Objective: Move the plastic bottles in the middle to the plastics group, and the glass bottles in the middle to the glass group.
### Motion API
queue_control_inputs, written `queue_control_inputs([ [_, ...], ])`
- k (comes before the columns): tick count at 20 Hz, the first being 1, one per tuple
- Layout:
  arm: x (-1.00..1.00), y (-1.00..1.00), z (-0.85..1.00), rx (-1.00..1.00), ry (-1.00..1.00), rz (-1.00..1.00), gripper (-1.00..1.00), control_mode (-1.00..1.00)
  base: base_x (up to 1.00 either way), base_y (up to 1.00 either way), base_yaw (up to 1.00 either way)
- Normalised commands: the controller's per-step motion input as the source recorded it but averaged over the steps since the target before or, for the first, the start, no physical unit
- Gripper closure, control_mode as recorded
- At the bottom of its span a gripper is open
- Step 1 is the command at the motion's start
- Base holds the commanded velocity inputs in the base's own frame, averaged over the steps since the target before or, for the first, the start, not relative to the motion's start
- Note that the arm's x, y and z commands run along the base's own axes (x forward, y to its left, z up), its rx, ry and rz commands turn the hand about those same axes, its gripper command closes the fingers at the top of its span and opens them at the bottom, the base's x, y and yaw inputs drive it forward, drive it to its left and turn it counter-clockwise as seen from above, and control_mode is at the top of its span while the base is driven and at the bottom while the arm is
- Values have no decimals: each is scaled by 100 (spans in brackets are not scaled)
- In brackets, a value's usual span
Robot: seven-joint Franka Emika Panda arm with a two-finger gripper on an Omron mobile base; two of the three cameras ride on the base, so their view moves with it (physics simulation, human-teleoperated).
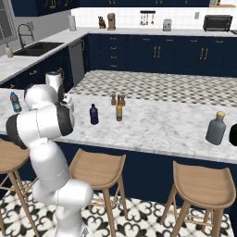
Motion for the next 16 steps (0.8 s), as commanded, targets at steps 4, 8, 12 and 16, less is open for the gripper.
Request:
queue_control_inputs([
  [4,32,79,0,0,-2,0,100,-100,0,0,0],
  [8,46,62,0,0,0,0,100,-100,0,0,0],
  [12,51,42,0,0,0,0,100,-100,0,0,0],
  [16,50,24,0,0,0,0,100,-100,0,0,0],
])
